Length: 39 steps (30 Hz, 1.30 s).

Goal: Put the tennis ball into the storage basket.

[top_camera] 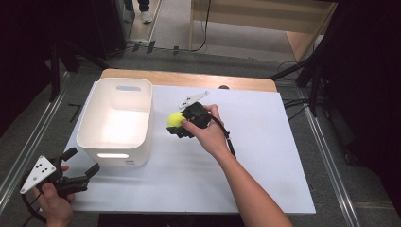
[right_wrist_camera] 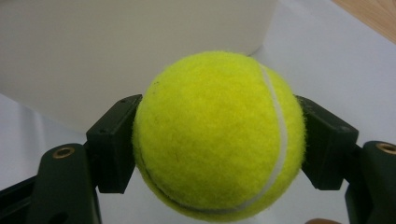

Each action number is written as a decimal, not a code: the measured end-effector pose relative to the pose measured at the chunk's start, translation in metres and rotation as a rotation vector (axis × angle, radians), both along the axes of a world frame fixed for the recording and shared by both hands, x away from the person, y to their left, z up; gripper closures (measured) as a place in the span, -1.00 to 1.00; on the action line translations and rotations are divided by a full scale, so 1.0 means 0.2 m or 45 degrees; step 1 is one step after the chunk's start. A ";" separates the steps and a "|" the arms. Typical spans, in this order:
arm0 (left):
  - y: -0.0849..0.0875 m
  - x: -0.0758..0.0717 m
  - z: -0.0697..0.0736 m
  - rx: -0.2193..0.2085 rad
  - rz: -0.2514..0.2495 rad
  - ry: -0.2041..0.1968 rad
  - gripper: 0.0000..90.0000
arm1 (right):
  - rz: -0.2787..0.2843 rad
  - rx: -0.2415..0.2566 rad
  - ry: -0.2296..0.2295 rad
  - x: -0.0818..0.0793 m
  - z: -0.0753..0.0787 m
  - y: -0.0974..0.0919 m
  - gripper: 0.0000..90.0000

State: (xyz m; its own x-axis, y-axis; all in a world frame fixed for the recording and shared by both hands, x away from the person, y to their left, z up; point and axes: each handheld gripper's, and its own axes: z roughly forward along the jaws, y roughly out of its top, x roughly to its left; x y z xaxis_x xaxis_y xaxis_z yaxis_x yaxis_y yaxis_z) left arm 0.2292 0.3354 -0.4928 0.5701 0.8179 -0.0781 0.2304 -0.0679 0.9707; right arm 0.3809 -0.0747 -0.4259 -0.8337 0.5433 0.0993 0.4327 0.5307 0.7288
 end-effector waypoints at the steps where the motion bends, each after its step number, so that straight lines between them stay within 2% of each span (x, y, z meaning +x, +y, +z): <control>1: 0.00 0.00 0.00 0.000 -0.001 -0.001 -1.00 | 0.001 0.000 0.002 0.00 0.00 0.00 -0.49; 39: -0.01 0.00 0.00 -0.005 -0.008 0.003 -1.00 | 0.080 0.036 -0.058 -0.02 0.15 0.10 -0.49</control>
State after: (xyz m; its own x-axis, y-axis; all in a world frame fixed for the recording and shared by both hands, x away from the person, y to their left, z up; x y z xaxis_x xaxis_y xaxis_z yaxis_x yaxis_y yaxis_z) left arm 0.2295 0.3344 -0.4928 0.5752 0.8139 -0.0824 0.2322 -0.0658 0.9704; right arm 0.3765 -0.0546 -0.3960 -0.8699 0.4874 0.0754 0.3655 0.5346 0.7620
